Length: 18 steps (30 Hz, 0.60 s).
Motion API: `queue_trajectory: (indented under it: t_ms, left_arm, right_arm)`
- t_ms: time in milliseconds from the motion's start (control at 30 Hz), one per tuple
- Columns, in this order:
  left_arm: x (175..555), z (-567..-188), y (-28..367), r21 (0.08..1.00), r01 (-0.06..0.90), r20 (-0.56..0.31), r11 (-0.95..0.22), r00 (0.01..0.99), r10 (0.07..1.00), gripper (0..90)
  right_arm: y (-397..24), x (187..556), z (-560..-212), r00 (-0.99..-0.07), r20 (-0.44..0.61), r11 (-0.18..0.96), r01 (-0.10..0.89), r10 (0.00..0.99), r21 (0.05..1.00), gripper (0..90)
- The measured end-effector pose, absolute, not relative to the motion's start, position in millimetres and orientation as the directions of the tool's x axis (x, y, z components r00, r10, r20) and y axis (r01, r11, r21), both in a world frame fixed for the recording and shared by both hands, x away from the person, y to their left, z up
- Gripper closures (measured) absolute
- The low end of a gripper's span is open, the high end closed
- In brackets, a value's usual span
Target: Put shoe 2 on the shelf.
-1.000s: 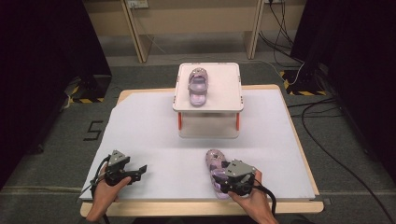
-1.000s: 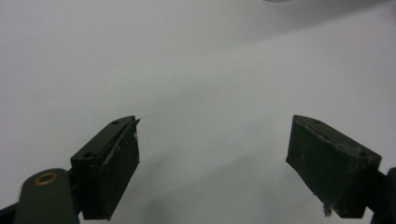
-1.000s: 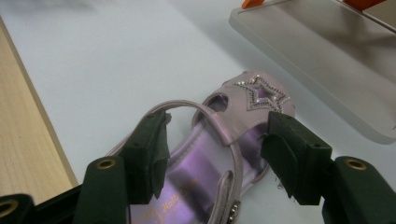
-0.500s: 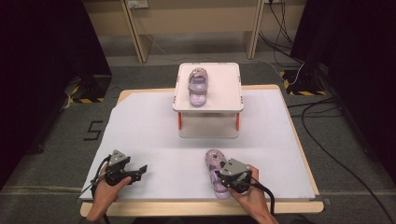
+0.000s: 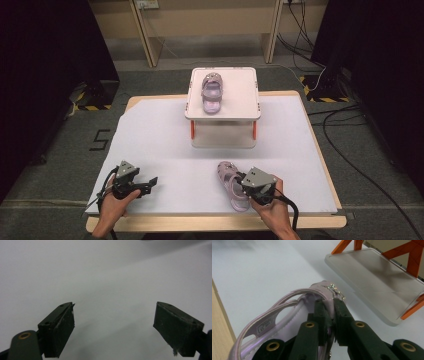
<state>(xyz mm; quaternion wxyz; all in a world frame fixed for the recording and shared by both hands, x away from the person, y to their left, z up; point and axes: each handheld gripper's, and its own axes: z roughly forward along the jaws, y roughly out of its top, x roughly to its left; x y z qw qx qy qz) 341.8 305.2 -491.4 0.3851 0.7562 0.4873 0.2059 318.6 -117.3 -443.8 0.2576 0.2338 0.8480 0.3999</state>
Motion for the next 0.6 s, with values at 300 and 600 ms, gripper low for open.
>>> queue_trajectory:
  t_ms: [300, 600]
  left_arm:
    - [341.9, -491.2, 305.6, 0.784, 0.579, -0.066, -0.226, 0.439, 0.896, 16.3]
    - [342.2, -491.8, 306.1, 0.781, 0.582, -0.066, -0.225, 0.436, 0.898, 16.3]
  right_arm:
    - [-129.4, 318.6, -429.6, -0.741, -0.214, 0.504, 0.190, 0.636, 0.843, 82.8]
    - [-137.1, 321.5, -412.1, -0.721, -0.225, 0.475, 0.162, 0.656, 0.865, 83.0]
